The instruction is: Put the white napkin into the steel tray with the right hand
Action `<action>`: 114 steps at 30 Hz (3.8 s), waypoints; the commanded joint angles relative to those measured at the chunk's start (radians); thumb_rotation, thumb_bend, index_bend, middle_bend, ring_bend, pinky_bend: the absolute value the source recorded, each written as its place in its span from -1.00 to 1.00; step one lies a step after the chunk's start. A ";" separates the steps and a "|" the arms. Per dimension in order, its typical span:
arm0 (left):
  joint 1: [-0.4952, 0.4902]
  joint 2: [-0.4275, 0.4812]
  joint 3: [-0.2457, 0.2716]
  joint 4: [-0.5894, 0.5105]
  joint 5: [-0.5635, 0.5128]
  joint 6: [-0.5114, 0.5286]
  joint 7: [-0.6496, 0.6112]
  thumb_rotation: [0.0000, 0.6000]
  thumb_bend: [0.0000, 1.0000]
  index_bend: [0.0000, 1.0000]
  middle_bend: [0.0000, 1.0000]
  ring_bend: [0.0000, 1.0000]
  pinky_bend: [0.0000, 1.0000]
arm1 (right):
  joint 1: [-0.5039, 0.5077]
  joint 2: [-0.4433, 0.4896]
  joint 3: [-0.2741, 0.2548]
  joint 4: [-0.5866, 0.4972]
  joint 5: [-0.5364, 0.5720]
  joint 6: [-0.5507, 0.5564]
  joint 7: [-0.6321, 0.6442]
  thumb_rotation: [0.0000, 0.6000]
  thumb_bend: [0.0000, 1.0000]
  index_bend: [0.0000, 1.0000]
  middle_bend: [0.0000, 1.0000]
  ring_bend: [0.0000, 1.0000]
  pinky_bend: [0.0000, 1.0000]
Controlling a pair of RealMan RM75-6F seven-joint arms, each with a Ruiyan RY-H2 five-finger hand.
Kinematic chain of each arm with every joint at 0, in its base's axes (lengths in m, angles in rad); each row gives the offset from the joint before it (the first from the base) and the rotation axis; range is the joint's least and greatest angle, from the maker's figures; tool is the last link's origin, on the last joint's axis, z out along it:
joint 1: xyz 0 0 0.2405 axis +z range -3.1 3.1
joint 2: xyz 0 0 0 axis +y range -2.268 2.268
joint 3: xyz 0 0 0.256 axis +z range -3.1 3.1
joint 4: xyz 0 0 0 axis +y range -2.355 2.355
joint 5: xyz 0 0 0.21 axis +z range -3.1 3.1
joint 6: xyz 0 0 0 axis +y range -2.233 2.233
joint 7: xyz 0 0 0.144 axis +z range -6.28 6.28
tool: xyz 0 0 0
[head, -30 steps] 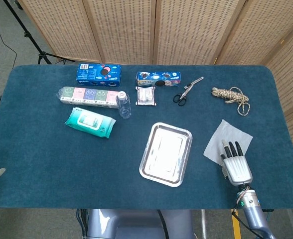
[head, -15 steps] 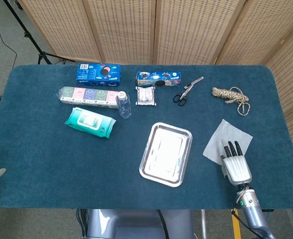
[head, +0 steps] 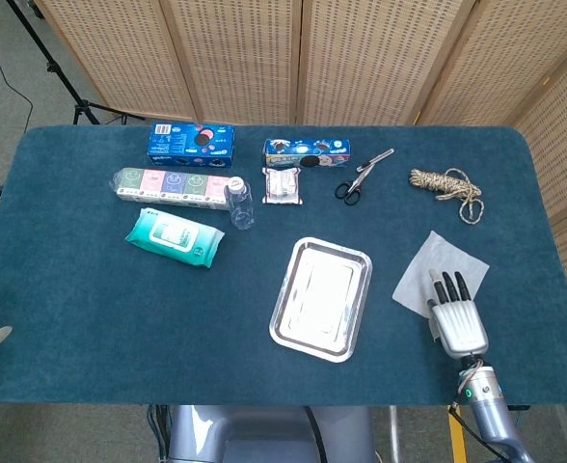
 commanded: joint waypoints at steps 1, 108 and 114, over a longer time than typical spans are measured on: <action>0.000 0.001 0.000 0.000 0.001 0.000 0.000 1.00 -1.00 -1.00 -1.00 -1.00 -1.00 | -0.005 0.002 0.001 0.003 -0.019 0.026 0.023 1.00 0.14 0.27 -0.87 -1.00 -1.00; -0.007 0.025 0.008 0.011 0.009 -0.025 -0.065 1.00 -1.00 -1.00 -1.00 -1.00 -1.00 | 0.240 -0.186 -0.035 -0.399 0.058 0.022 -0.777 1.00 0.14 0.50 -0.75 -1.00 -1.00; -0.008 0.025 0.008 0.010 0.009 -0.025 -0.063 1.00 -1.00 -1.00 -1.00 -1.00 -1.00 | 0.215 -0.180 -0.054 -0.417 0.081 0.034 -0.801 1.00 0.14 0.51 -0.75 -1.00 -1.00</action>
